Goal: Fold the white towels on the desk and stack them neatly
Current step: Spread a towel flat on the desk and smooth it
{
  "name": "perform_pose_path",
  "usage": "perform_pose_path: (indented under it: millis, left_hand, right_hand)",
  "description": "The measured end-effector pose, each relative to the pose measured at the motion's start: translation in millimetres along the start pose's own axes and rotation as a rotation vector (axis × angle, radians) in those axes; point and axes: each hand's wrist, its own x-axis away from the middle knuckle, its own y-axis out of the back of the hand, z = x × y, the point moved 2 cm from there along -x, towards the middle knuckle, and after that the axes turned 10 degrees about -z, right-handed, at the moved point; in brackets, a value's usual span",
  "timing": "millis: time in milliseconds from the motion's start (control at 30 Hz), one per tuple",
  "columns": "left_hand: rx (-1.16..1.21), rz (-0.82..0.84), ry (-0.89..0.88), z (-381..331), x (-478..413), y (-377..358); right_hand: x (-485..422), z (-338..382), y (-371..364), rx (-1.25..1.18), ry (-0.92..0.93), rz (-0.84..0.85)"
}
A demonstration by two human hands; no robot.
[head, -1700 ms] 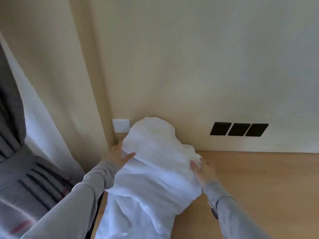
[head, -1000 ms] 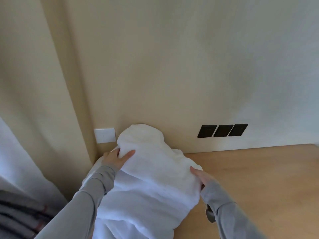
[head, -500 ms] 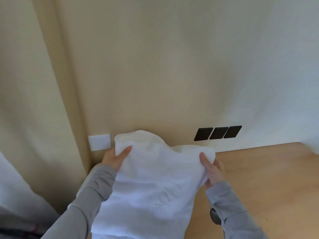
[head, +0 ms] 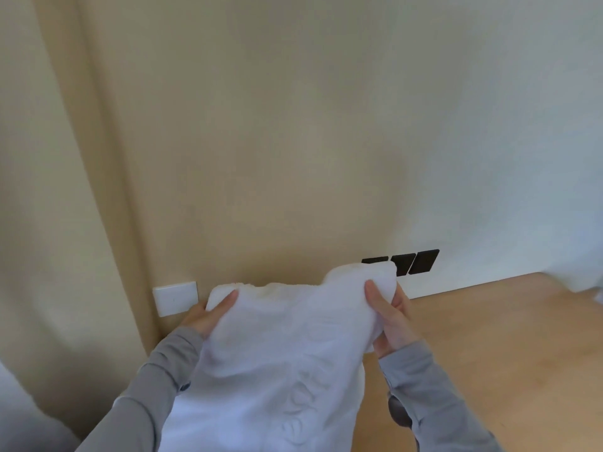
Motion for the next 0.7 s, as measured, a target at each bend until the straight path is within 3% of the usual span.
perform_pose_path:
  millis: [367,700]
  left_hand:
    - [0.118,-0.119,-0.34,-55.0,42.4,-18.2]
    - [0.236,-0.308,-0.581,-121.4,127.9,-65.2]
  right_hand:
    - [-10.1,35.1,34.5,0.026,0.037,-0.199]
    - [-9.4,89.4,97.9,-0.042,0.112,-0.231]
